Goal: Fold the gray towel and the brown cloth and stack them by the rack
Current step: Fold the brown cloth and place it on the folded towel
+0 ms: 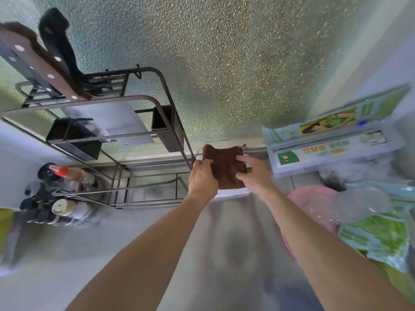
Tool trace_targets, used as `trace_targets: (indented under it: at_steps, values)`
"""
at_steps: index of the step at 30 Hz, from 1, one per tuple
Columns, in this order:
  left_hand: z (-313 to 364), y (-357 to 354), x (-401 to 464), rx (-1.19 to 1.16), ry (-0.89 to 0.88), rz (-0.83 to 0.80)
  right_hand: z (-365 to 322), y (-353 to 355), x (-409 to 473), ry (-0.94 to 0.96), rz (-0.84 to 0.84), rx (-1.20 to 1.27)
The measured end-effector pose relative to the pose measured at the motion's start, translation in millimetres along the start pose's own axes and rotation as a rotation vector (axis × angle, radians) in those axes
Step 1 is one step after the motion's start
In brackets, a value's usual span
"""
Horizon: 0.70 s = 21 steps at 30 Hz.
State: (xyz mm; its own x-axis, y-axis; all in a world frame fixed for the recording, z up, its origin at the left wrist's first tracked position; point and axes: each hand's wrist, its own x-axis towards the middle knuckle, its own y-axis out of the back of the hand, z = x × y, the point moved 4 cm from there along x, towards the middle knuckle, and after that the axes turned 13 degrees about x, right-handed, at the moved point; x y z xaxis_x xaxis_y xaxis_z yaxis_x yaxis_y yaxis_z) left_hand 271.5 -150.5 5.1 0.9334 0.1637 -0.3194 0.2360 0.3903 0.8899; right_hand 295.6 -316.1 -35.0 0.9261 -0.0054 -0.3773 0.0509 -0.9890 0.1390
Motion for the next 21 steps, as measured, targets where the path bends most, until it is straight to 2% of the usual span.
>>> trace_targets:
  at_steps: [4, 8, 13, 18, 21]
  values:
    - [-6, -19, 8, 0.048, -0.009, -0.017, 25, -1, 10, 0.038, 0.001, -0.146]
    - [-3, -24, 7, 0.066, 0.0, 0.062, 31, -3, 8, 0.137, -0.008, -0.242]
    - [9, -38, 17, 0.171, -0.216, 0.258, 29, -16, 11, 0.392, 0.136, -0.567]
    - [-7, -68, 27, 0.238, -0.184, 0.159, 46, -34, 15, 0.444, 0.053, -0.805]
    - [-18, -82, 24, 0.23, -0.199, 0.153, 65, -36, 17, 0.443, 0.019, -0.843]
